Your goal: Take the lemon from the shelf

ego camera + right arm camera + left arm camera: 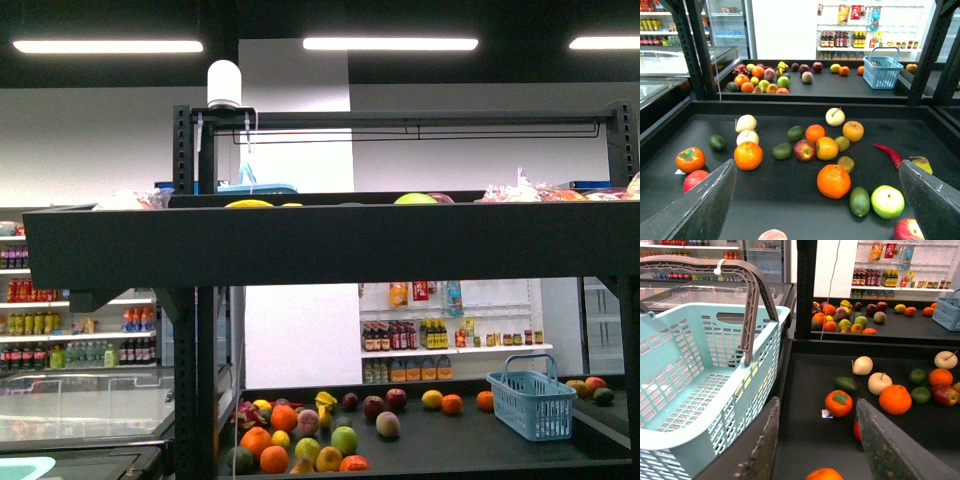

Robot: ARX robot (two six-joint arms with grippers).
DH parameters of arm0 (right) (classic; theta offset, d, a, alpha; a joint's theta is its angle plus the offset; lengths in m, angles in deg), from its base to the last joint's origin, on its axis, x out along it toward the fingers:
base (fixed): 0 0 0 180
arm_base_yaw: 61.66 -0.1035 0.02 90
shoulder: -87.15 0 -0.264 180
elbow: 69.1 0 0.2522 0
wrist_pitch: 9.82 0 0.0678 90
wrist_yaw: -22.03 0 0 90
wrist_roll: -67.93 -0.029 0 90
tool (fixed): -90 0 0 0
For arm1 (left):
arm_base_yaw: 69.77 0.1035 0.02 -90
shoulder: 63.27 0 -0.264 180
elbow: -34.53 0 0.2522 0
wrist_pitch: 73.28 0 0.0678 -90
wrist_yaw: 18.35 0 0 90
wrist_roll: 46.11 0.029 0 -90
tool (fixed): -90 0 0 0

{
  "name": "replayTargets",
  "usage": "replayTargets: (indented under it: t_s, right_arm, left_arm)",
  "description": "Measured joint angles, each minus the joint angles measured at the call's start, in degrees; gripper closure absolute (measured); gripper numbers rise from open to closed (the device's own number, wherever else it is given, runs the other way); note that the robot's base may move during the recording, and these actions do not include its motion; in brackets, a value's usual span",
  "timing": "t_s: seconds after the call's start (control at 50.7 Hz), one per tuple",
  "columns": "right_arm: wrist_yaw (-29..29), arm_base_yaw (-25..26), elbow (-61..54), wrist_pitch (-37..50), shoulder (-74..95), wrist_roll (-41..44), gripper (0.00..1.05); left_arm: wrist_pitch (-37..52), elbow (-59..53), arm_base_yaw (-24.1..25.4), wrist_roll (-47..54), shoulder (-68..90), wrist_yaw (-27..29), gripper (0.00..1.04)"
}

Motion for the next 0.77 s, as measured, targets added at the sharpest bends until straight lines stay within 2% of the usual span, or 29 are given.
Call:
replayTargets:
  t_s: [0.256,0.769]
  right_arm:
    - [0.00,0.00,0.00,0.00,0.00,0.00,0.07]
    - [0.00,0.00,0.00,0.00,0.00,0.00,0.07]
  left_arm:
    - [0.00,0.00,0.00,0.02,0.00,0.00,0.07]
    - [0.00,0.00,0.00,0.11,0.00,0.00,0.08]
